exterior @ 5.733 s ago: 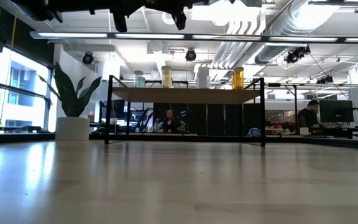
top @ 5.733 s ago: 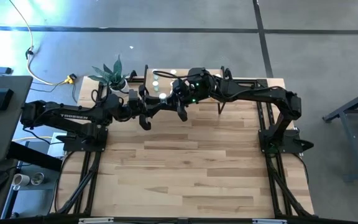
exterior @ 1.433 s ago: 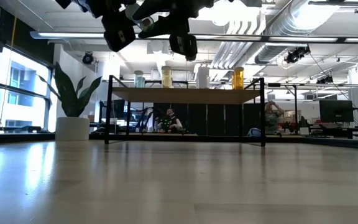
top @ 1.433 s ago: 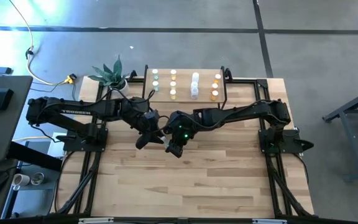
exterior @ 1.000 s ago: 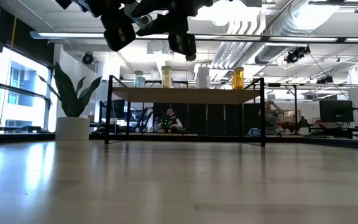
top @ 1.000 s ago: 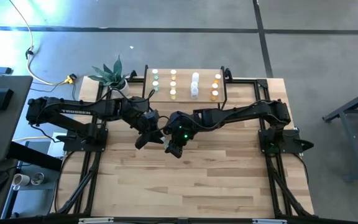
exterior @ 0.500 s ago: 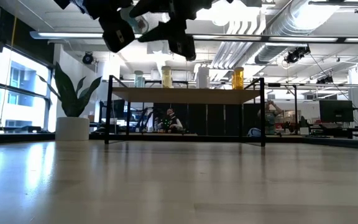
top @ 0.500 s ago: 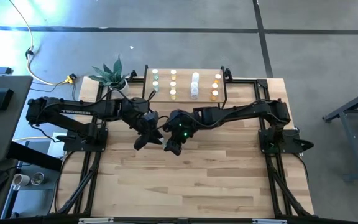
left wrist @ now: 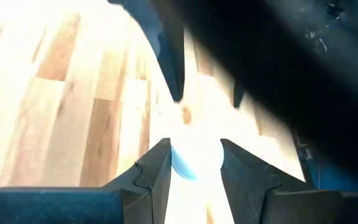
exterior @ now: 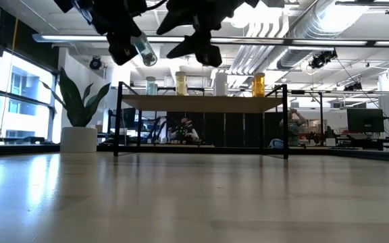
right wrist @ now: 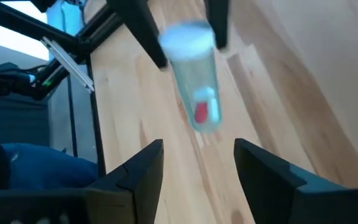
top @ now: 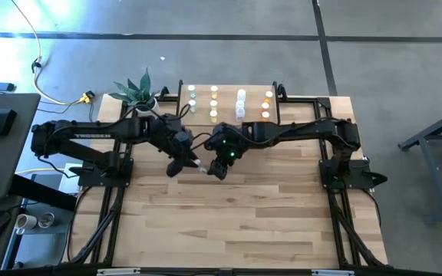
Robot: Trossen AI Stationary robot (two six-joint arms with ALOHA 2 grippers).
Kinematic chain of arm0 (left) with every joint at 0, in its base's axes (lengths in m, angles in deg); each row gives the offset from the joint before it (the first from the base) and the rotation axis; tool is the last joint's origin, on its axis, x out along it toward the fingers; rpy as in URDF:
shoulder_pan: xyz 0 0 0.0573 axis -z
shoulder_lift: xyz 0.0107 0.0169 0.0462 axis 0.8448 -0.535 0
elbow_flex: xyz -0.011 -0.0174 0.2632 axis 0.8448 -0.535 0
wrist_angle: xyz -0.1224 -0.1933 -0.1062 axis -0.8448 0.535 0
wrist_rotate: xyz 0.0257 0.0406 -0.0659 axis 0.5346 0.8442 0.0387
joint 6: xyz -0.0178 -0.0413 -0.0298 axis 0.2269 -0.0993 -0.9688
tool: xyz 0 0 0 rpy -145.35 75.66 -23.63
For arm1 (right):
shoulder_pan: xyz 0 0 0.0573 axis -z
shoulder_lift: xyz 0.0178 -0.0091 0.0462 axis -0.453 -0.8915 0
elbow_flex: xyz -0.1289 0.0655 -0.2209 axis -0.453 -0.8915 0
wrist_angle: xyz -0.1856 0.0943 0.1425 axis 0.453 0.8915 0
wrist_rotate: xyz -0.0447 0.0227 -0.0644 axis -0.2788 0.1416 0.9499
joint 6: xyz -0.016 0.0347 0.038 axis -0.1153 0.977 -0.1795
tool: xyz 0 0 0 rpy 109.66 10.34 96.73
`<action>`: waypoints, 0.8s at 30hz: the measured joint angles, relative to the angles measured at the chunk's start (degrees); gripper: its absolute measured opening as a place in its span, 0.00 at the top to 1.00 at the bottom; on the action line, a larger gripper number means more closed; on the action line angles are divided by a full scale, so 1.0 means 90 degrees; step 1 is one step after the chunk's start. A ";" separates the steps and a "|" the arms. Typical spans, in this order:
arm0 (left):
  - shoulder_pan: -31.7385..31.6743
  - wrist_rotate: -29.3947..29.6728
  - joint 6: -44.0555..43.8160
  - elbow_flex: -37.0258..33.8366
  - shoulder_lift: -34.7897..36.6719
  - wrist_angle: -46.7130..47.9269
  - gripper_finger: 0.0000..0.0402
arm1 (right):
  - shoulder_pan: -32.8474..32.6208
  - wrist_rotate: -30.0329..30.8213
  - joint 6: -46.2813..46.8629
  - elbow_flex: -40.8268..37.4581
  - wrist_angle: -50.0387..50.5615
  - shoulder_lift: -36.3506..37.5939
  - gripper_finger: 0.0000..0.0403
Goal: Pick and place medicine bottles onto shelf by color
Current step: Put the blue pill bottle aligned with the other blue pill bottle on the shelf
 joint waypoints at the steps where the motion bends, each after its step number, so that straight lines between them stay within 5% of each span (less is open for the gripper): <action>1: -0.0067 -0.0004 0.0052 0.0000 0.0028 0.0046 0.72 | 0.0040 -0.0003 -0.0023 0.0000 0.0090 0.0031 0.54; 7: -0.0507 0.0167 0.0271 0.0094 0.0140 0.0390 0.72 | 0.0348 0.0006 -0.0317 0.0000 0.0411 0.0342 0.53; 24: -0.1621 0.2718 0.1183 0.2144 0.0128 0.2993 0.72 | 0.1554 0.0104 -0.1520 0.0000 0.0659 0.1208 0.53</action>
